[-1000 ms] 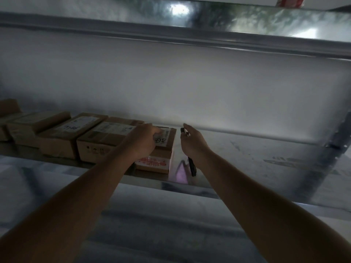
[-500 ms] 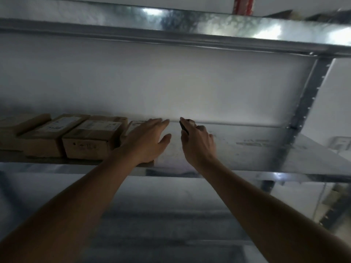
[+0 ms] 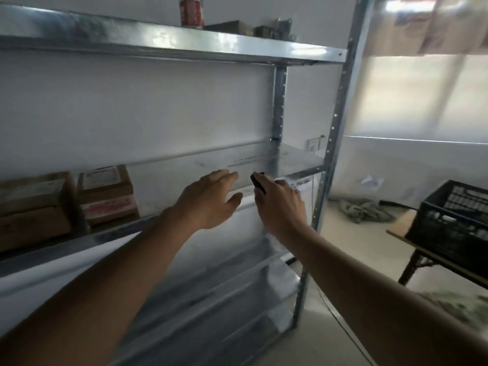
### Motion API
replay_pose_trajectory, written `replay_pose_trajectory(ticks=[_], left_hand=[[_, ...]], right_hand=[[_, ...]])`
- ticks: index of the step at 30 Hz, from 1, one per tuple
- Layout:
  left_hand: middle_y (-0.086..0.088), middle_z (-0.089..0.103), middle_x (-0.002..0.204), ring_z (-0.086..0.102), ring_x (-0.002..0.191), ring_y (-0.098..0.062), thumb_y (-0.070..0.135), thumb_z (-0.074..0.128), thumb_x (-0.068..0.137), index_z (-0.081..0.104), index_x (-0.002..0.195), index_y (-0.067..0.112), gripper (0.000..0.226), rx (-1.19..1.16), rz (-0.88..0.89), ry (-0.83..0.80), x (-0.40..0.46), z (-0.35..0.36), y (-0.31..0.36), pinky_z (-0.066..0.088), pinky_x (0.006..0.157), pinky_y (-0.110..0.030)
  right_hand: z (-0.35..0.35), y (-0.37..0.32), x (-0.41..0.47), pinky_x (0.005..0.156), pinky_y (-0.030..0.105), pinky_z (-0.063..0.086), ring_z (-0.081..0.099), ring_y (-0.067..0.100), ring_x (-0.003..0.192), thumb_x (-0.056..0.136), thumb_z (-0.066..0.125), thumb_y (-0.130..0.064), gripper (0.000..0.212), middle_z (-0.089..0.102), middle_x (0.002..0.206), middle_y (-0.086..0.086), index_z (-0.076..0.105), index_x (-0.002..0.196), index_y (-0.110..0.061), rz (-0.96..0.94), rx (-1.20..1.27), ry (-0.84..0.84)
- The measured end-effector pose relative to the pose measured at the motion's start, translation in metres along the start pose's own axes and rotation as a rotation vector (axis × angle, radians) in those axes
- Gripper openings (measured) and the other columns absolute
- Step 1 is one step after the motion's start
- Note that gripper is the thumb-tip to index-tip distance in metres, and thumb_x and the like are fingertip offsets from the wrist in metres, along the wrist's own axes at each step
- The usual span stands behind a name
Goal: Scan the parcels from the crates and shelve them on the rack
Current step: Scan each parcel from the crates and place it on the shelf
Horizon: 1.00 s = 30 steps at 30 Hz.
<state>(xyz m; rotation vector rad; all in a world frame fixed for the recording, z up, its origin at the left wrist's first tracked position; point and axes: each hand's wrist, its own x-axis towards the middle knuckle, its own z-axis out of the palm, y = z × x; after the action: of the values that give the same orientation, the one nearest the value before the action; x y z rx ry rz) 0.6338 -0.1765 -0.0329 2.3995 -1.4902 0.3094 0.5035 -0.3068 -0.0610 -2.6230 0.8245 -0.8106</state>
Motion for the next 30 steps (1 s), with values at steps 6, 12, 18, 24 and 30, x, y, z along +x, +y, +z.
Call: replay_pose_trajectory(ticks=[6, 12, 18, 24, 30], left_hand=[[0.000, 0.042, 0.165, 0.044, 0.147, -0.025, 0.049, 0.049, 0.106, 0.042, 0.159, 0.023, 0.060, -0.059, 0.169, -0.078, 0.018, 0.033, 0.106, 0.041, 0.117, -0.043], [0.001, 0.045, 0.163, 0.049, 0.144, -0.024, 0.054, 0.048, 0.105, 0.044, 0.157, 0.024, 0.060, -0.117, 0.283, -0.135, 0.044, 0.084, 0.224, 0.046, 0.113, -0.048], [-0.001, 0.045, 0.162, 0.048, 0.144, -0.024, 0.055, 0.046, 0.106, 0.042, 0.158, 0.022, 0.062, -0.148, 0.366, -0.198, 0.083, 0.141, 0.347, 0.045, 0.113, -0.046], [-0.001, 0.044, 0.163, 0.042, 0.148, -0.021, 0.054, 0.045, 0.107, 0.041, 0.160, 0.022, 0.062, -0.198, 0.440, -0.293, 0.131, 0.183, 0.445, 0.039, 0.119, -0.046], [0.001, 0.043, 0.164, 0.041, 0.149, -0.019, 0.053, 0.046, 0.107, 0.042, 0.159, 0.023, 0.060, -0.227, 0.494, -0.364, 0.198, 0.241, 0.513, 0.038, 0.120, -0.045]], right_hand=[[-0.062, 0.094, -0.048, 0.091, 0.047, 0.058, 0.068, 0.037, 0.110, 0.113, 0.044, -0.041, 0.044, 0.066, 0.135, 0.015, 0.043, 0.157, -0.043, 0.168, -0.089, 0.053], [-0.115, 0.203, -0.093, 0.089, 0.050, 0.060, 0.068, 0.039, 0.108, 0.111, 0.050, -0.039, 0.049, 0.066, 0.132, 0.018, 0.041, 0.159, -0.038, 0.270, -0.102, 0.070], [-0.171, 0.317, -0.123, 0.098, 0.052, 0.053, 0.061, 0.045, 0.120, 0.112, 0.047, -0.042, 0.048, 0.060, 0.142, 0.019, 0.042, 0.159, -0.040, 0.399, -0.162, 0.087], [-0.213, 0.409, -0.135, 0.099, 0.055, 0.052, 0.059, 0.048, 0.117, 0.111, 0.046, -0.045, 0.050, 0.057, 0.141, 0.021, 0.040, 0.161, -0.042, 0.535, -0.174, 0.091], [-0.222, 0.503, -0.117, 0.100, 0.056, 0.051, 0.059, 0.046, 0.117, 0.111, 0.046, -0.045, 0.050, 0.057, 0.139, 0.019, 0.039, 0.161, -0.042, 0.662, -0.168, 0.092]])
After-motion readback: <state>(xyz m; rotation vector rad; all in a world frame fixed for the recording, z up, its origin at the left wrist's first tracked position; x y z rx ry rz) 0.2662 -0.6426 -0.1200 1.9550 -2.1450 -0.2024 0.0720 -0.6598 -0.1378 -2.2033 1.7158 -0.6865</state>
